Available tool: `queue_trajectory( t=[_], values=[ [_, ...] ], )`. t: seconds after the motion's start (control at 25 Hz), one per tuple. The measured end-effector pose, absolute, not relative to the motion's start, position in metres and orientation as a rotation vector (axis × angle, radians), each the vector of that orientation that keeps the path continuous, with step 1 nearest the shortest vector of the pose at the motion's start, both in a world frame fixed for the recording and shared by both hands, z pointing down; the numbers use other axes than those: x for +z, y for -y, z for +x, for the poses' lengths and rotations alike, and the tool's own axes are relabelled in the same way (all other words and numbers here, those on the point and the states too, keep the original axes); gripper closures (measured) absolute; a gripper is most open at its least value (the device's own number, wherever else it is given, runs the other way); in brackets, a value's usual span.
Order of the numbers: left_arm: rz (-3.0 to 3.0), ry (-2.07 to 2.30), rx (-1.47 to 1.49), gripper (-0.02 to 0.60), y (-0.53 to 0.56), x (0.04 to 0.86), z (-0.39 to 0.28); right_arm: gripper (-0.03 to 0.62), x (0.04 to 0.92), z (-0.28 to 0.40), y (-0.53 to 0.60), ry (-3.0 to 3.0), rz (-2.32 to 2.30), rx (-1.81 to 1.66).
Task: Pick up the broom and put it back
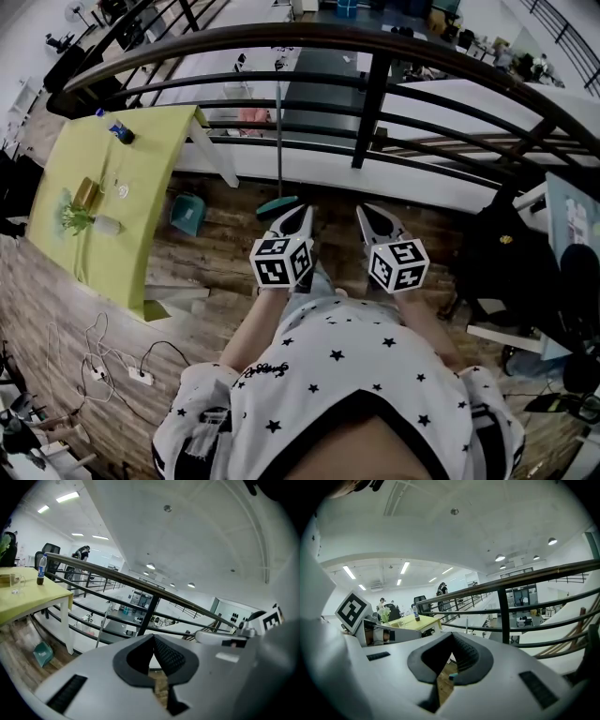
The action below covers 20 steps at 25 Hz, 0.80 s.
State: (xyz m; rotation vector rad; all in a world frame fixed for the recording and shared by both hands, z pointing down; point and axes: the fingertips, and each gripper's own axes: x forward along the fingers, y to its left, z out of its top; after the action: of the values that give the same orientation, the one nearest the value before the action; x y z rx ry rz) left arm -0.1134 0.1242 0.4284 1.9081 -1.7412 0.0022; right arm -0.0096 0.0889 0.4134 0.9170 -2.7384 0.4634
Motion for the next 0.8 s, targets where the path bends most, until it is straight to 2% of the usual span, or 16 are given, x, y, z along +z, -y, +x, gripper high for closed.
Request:
queue_trajectory(
  t=[0.8],
  values=[
    [1.922, 1.699, 0.049, 0.569, -0.1272, 0.4389, -0.1057, 0.600, 0.4214, -0.0035, -0.0923, 2.720, 0.935, 0.493]
  ],
)
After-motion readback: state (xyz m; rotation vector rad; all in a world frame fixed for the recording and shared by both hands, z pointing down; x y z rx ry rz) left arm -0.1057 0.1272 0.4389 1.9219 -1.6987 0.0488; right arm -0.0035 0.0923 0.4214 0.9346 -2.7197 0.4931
